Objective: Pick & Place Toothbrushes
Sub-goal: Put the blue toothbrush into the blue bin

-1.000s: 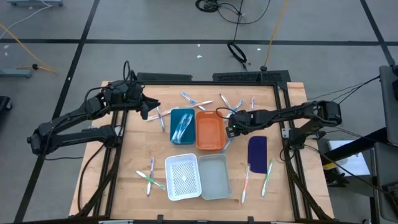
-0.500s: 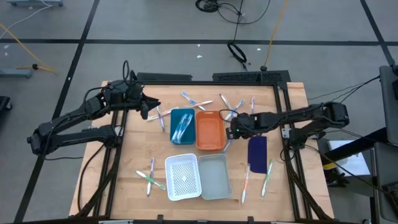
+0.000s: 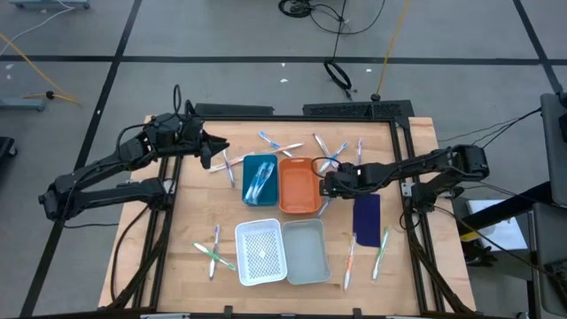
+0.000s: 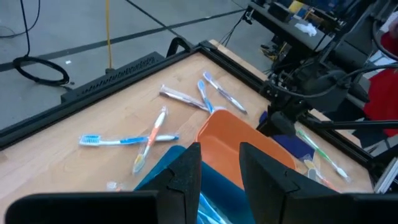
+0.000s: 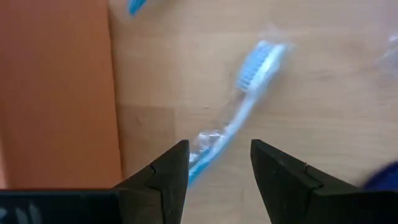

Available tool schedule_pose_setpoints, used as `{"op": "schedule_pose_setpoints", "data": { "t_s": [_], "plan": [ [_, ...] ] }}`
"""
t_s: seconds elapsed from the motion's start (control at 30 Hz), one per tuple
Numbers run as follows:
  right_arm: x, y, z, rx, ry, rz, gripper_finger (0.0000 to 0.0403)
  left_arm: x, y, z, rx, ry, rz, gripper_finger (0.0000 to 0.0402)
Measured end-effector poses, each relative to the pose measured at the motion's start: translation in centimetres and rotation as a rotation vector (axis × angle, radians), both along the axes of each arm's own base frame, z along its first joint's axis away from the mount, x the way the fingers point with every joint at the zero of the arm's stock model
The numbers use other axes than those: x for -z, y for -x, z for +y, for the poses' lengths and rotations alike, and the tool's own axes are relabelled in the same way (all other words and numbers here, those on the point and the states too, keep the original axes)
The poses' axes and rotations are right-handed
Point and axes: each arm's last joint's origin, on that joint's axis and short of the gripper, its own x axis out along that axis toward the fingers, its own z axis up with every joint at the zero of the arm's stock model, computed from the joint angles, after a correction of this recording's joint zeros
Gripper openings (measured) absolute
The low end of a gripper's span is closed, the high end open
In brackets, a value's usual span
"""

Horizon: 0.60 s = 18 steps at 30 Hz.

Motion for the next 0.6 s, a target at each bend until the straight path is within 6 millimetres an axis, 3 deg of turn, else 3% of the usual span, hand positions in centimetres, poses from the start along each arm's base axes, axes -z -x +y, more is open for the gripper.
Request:
{"op": "schedule_pose_setpoints", "data": {
  "t_s": [0.37, 0.6],
  "plan": [
    [2.4, -0.8, -0.1, 0.044, -0.013, 0.068, 0.0157, 0.0, 0.0, 0.0, 0.007, -0.015, 0.005, 0.0108],
    [3.2, -0.4, -0.1, 0.045, -0.009, 0.140, 0.0086, 0.0, 0.0, 0.0, 0.007, -0.015, 0.006, 0.0108]
  ]
}}
